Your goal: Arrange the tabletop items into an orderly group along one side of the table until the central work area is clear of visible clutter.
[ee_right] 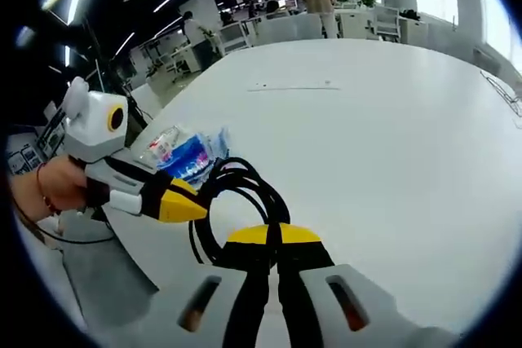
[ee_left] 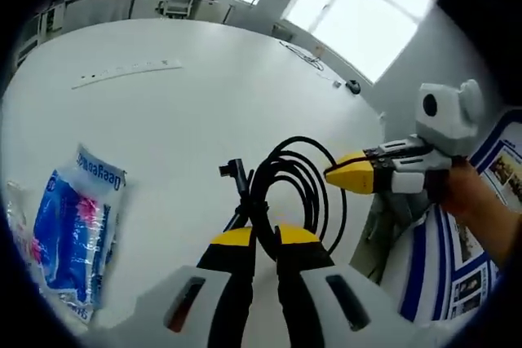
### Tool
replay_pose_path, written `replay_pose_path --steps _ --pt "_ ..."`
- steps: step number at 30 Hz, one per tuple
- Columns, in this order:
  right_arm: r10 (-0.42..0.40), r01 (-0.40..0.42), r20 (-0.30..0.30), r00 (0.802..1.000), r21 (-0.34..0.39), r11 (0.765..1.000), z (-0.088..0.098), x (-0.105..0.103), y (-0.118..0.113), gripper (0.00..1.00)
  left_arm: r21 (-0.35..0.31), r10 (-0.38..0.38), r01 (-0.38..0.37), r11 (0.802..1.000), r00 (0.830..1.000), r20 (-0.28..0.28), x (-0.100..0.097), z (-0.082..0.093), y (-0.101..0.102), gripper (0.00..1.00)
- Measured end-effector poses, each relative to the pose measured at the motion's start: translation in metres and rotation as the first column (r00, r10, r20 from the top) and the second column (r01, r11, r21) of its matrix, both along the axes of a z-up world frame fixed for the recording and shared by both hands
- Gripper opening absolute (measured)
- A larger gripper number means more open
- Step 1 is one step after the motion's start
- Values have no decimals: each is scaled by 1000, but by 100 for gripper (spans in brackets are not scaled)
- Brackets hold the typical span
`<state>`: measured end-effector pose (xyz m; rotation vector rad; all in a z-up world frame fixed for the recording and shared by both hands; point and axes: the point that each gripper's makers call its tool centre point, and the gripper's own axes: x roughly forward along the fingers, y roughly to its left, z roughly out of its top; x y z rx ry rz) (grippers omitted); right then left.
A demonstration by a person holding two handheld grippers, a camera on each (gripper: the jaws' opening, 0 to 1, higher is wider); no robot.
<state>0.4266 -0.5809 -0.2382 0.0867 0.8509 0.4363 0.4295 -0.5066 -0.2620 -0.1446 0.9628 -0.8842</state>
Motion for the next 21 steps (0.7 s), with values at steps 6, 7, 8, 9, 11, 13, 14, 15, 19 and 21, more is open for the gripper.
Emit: replay_pose_path --steps 6,7,8,9,11,13,14,15,19,21 --pt "-8 8 -38 999 -11 1000 -17 3 -14 0 3 1 -1 1000 999 -37 4 -16 -12 6" --pt "-10 9 -46 999 -12 1000 -21 5 -16 0 2 3 -3 1000 999 -47 5 -20 -14 6" --pt "-11 10 -51 999 -12 1000 -24 6 -18 0 1 4 -4 1000 999 -52 6 -22 -15 6" --pt "-12 11 -58 998 -12 1000 -28 7 -20 0 2 5 -5 1000 998 -56 6 -23 -16 6" --pt "-13 11 -66 998 -18 1000 -32 7 -22 0 4 5 -5 1000 997 -74 6 -30 -20 6" --pt "-15 14 -74 997 -15 1000 -35 7 -24 0 7 6 -6 1000 996 -83 6 -35 -23 6" --pt "-16 15 -77 997 -16 1000 -37 7 -25 0 7 7 -6 1000 996 -85 6 -36 -23 6" --pt "-17 16 -84 996 -17 1000 -40 7 -27 0 6 9 -9 1000 995 -96 7 -40 -26 6" --pt "-28 27 -109 994 -10 1000 -52 7 -34 0 10 14 -12 1000 994 -110 8 -47 -30 6" --pt "-31 30 -120 992 -10 1000 -59 8 -38 0 15 14 -12 1000 993 -115 8 -51 -32 6"
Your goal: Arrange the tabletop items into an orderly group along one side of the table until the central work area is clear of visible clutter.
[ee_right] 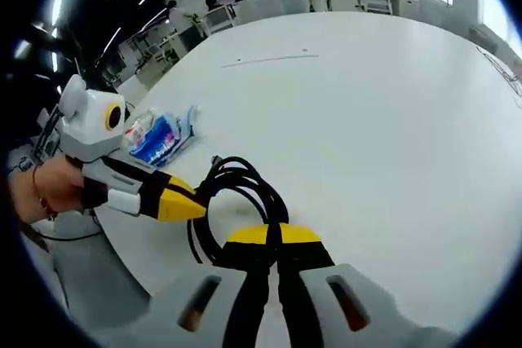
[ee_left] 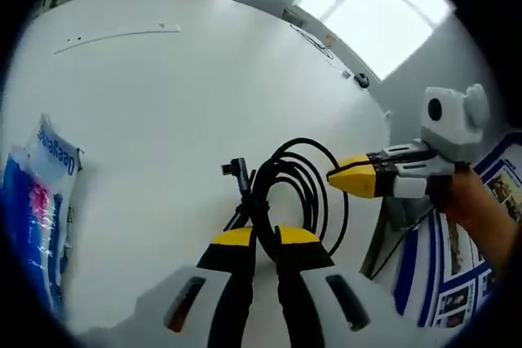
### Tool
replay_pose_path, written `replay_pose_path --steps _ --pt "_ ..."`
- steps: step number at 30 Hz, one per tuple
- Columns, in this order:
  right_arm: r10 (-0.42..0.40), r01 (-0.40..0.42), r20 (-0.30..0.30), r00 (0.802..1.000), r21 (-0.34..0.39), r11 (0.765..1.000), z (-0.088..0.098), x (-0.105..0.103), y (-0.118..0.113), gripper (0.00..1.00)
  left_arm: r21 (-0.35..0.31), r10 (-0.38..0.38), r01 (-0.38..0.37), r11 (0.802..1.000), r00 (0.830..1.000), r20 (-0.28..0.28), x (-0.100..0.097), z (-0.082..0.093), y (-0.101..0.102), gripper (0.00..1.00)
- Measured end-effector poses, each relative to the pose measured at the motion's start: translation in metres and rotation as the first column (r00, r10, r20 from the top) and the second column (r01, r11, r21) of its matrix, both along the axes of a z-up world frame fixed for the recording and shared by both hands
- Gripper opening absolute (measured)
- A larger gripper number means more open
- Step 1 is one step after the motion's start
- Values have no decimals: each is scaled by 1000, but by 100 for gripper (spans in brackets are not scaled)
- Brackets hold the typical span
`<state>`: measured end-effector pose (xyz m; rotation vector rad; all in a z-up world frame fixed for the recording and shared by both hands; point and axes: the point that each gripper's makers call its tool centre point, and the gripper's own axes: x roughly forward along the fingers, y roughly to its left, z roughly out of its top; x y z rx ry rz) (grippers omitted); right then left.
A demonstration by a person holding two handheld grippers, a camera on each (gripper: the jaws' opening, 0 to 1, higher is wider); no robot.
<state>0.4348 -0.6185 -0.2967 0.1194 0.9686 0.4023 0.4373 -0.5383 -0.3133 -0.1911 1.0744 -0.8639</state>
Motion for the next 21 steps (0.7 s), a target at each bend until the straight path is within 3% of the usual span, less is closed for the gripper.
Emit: replay_pose_path --steps 21 --pt "-29 29 -37 999 5 1000 -26 5 -6 0 5 41 -41 999 997 -61 7 -23 -3 6"
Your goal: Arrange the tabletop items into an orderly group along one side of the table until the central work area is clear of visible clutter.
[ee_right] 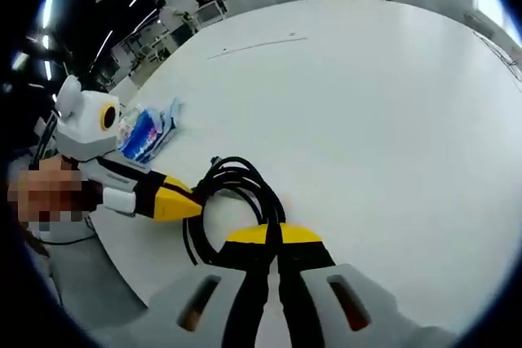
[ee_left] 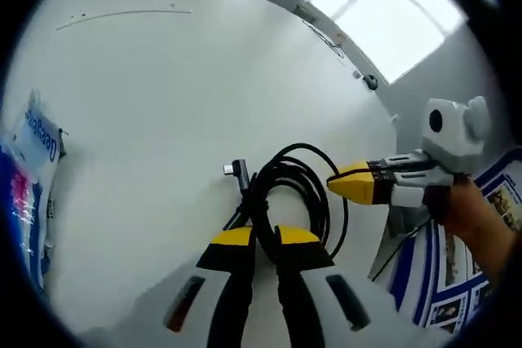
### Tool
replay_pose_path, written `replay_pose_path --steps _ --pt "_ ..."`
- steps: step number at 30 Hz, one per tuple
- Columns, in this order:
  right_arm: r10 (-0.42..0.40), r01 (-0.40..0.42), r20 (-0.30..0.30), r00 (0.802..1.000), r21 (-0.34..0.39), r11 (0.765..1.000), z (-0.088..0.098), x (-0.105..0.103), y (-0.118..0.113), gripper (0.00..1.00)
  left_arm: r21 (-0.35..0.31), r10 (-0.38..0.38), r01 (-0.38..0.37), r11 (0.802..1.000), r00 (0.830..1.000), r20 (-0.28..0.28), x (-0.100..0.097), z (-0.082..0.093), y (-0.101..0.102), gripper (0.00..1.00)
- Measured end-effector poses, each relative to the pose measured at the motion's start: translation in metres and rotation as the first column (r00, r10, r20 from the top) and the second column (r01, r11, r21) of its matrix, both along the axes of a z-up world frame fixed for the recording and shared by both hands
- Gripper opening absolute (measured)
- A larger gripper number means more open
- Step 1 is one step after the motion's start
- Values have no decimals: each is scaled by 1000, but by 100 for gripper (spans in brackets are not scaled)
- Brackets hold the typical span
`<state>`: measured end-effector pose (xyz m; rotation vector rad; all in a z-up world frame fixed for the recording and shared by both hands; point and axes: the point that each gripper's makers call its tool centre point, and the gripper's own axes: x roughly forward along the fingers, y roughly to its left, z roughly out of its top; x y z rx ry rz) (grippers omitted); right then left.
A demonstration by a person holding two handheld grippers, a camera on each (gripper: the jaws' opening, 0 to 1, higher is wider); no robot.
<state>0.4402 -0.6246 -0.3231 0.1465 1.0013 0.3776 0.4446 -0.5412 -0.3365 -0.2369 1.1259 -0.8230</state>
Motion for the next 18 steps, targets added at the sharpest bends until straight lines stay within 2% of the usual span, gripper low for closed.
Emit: replay_pose_path --steps 11,18 --pt "-11 11 -3 1000 -9 1000 -5 0 -1 1 -16 17 -17 1000 1000 -9 1 -2 0 7" --pt "-6 6 0 1000 -20 1000 -6 -4 -3 9 -20 11 -11 1000 1000 0 -1 0 1 9"
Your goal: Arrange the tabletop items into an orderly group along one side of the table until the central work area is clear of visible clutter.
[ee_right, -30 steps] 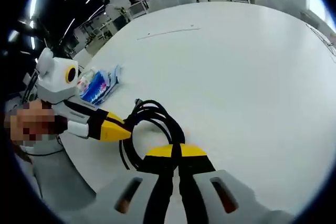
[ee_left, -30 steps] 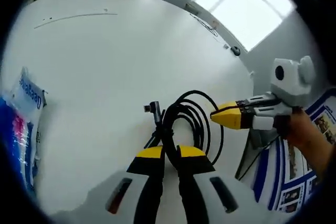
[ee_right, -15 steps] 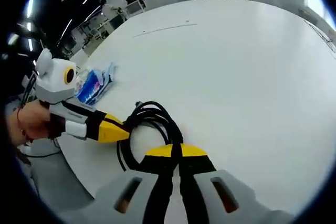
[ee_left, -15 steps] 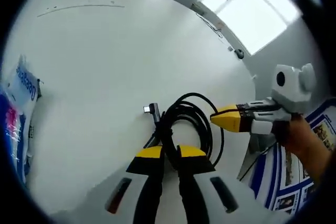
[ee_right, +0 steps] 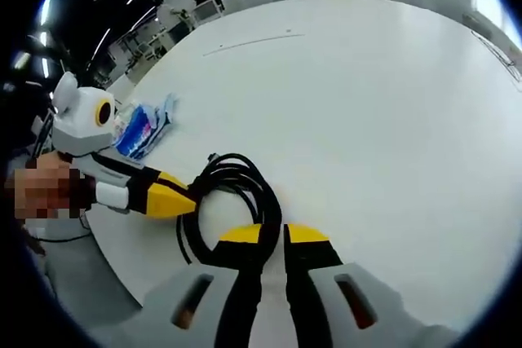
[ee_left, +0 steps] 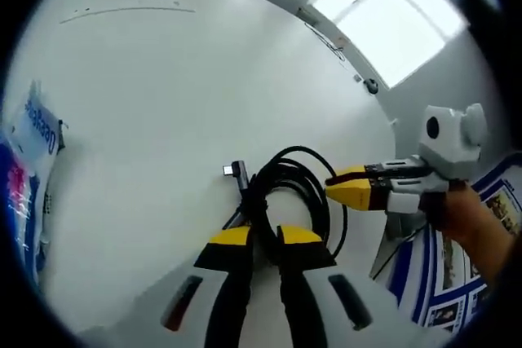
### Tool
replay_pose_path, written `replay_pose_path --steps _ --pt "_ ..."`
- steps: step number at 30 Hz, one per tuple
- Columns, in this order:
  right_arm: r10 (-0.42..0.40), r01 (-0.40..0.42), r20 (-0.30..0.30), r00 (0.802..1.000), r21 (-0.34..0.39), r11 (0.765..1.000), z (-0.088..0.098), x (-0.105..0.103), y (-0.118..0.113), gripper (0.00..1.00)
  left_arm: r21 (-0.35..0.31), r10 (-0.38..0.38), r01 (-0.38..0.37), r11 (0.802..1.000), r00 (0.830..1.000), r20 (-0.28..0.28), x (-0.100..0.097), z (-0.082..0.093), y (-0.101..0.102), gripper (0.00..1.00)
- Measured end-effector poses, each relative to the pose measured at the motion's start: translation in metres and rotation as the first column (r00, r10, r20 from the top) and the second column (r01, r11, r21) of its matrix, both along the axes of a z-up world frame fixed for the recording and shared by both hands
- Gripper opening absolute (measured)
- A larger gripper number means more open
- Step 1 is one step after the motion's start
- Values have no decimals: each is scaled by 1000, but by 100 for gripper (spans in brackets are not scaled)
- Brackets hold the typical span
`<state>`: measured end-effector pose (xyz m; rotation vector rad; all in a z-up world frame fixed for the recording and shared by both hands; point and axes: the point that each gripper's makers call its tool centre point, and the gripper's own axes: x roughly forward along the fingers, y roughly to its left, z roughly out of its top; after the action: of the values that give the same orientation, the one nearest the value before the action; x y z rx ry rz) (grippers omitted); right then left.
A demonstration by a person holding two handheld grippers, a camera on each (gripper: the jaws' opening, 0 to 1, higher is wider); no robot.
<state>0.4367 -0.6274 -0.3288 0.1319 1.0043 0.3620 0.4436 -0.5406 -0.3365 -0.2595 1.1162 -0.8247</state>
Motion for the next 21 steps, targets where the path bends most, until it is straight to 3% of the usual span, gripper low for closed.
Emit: replay_pose_path --steps 21 --pt "-10 10 30 1000 -3 1000 12 -4 -1 18 -9 -22 22 1000 999 40 -8 12 5 32"
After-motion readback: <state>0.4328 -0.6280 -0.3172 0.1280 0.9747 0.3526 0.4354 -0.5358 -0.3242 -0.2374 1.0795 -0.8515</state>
